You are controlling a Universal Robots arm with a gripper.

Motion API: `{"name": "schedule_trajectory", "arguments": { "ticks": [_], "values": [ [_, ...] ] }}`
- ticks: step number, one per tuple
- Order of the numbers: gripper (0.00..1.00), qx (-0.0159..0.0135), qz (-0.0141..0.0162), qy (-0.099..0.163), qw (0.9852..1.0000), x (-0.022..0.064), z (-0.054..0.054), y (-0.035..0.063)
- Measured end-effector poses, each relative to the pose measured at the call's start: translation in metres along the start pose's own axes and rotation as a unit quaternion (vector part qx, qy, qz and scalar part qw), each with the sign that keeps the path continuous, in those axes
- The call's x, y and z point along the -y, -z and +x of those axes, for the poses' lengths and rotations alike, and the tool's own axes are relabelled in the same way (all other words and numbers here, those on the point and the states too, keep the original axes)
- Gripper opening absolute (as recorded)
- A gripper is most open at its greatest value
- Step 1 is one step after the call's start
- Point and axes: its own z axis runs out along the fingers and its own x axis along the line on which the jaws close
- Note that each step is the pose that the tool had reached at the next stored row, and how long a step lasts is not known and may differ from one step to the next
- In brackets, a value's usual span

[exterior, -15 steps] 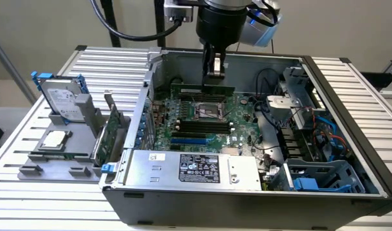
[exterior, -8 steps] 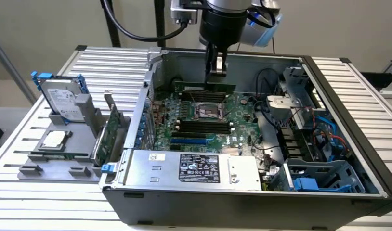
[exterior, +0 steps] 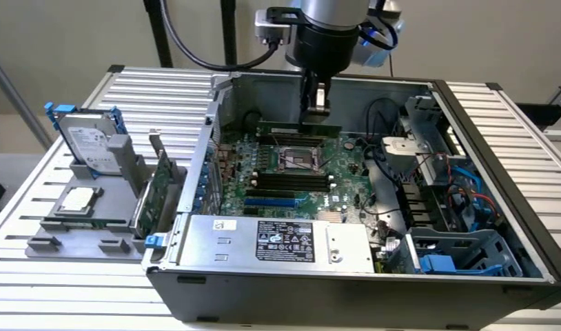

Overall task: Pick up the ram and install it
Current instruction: 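Pick up the ram and move it above insertion slot, then insert the ram into the slot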

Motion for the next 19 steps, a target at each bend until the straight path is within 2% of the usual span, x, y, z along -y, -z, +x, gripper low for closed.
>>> {"name": "schedule_trajectory", "arguments": {
  "ticks": [9,19],
  "values": [
    [0.0,0.0003,0.0002,-0.004,1.0,0.0032,-0.004,-0.0156],
    [0.0,0.0002,0.0002,-0.004,1.0,0.0032,-0.004,-0.0157]
  ]
}}
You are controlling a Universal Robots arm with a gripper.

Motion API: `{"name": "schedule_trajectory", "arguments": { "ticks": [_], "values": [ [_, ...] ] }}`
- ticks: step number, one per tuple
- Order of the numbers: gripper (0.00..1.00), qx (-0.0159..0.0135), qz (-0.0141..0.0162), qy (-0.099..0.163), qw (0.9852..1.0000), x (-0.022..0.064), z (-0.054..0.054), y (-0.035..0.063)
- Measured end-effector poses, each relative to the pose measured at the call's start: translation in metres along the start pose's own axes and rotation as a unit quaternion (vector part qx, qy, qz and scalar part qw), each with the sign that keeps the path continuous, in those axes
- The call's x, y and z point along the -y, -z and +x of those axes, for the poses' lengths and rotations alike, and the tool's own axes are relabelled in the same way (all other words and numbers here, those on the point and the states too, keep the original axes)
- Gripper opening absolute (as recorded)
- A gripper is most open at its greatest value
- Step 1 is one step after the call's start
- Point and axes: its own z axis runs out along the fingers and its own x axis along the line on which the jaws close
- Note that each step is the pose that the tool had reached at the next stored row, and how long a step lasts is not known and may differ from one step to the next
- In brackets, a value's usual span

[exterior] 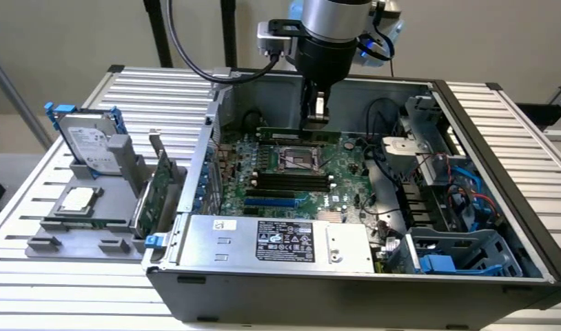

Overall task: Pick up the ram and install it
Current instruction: 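Insert the ram into the slot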

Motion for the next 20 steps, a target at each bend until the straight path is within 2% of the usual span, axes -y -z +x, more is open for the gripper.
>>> {"name": "schedule_trajectory", "arguments": {
  "ticks": [8,20],
  "values": [
    [0.0,0.0,0.0,0.0,1.0,0.0,0.0,-0.0001],
    [0.0,-0.0002,0.0001,-0.001,1.0,0.0011,0.001,-0.0218]
  ]
}}
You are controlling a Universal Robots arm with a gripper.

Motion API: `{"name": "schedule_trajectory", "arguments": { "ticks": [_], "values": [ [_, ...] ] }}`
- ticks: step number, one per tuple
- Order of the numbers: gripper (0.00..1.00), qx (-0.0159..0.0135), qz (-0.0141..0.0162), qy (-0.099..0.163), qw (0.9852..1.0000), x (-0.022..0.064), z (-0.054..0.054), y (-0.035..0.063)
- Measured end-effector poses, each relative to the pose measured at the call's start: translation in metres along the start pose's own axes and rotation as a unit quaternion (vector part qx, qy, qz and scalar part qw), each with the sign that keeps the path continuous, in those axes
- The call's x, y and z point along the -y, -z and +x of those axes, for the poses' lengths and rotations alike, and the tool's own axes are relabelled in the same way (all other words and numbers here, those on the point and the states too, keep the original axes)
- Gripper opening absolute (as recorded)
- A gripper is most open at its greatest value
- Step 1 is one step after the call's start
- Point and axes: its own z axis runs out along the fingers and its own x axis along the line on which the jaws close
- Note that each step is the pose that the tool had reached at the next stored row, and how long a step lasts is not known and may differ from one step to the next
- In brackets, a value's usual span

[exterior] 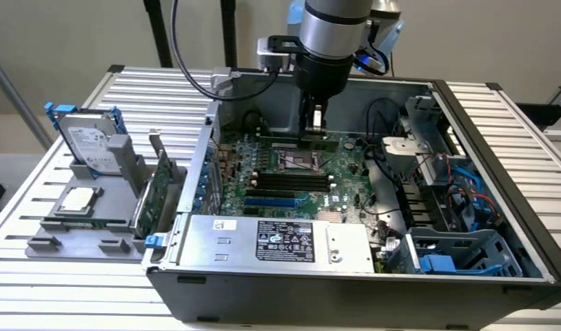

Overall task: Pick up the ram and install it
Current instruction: 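Insert the ram into the slot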

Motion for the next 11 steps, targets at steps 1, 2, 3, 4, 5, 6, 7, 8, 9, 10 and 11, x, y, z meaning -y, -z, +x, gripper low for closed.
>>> {"name": "schedule_trajectory", "arguments": {
  "ticks": [1,2,3,4,5,6,7,8,9,10,11],
  "values": [
    [0.0,-0.0001,0.0,0.0,1.0,0.0,0.0,-0.0018],
    [0.0,-0.0002,0.0,0.0,1.0,0.0001,0.0,-0.0038],
    [0.0,-0.0003,0.0001,-0.001,1.0,0.0,0.0,-0.0056],
    [0.0,-0.0004,0.0002,-0.001,1.0,0.0,0.001,-0.0073],
    [0.0,-0.0005,0.0004,-0.002,1.0,0.0,0.001,-0.0092],
    [0.0,-0.0007,0.0004,-0.002,1.0,0.0,0.001,-0.0109],
    [0.0,-0.0006,0.0005,-0.003,1.0,0.0001,0.002,-0.0127],
    [0.0,-0.0005,0.0006,-0.003,1.0,0.0001,0.003,-0.0145],
    [0.0,-0.0005,0.0007,-0.003,1.0,0.0001,0.004,-0.0163],
    [0.0,-0.0005,0.0007,-0.004,1.0,0.0001,0.005,-0.018],
    [0.0,-0.0006,0.0007,-0.004,1.0,0.0001,0.007,-0.0197]
  ]
}}
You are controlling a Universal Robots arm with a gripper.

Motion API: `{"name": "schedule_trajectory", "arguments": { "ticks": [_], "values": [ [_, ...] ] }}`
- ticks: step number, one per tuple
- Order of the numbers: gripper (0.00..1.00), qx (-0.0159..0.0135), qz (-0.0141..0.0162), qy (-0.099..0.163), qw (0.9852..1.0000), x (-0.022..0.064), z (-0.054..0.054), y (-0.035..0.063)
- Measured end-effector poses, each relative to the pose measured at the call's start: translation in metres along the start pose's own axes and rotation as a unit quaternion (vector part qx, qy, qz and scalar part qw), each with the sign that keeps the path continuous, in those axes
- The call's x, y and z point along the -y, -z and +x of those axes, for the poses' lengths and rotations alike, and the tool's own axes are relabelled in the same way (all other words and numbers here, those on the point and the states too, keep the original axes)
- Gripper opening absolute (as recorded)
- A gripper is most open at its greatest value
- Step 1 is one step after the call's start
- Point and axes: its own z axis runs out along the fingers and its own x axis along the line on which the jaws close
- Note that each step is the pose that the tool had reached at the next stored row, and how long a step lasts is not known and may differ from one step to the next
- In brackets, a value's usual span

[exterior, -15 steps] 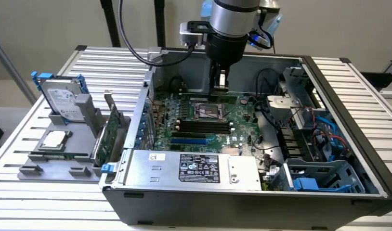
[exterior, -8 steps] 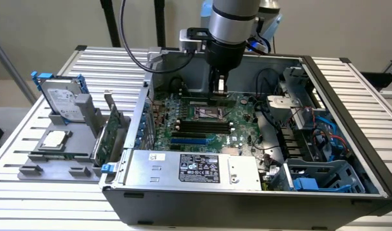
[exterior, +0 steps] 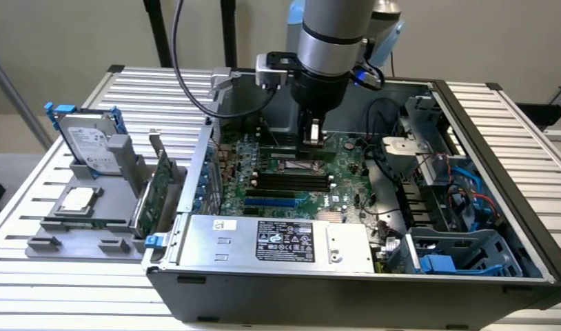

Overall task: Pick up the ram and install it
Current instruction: 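Insert the ram into the slot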

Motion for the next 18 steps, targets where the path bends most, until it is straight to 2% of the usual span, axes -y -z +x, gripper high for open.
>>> {"name": "schedule_trajectory", "arguments": {
  "ticks": [4,7,10,14,18],
  "values": [
    [0.0,0.0001,0.0001,0.0,1.0,0.0001,0.01,-0.007],
    [0.0,0.0002,0.0009,0.0,1.0,-0.0022,0.012,-0.0124],
    [0.0,0.0001,0.0029,0.0,1.0,-0.0057,0.012,-0.0182],
    [0.0,-0.0002,0.0073,0.0,1.0,-0.0056,0.013,-0.0248],
    [0.0,-0.0031,0.0101,0.0,0.9999,-0.0053,0.012,-0.0299]
  ]
}}
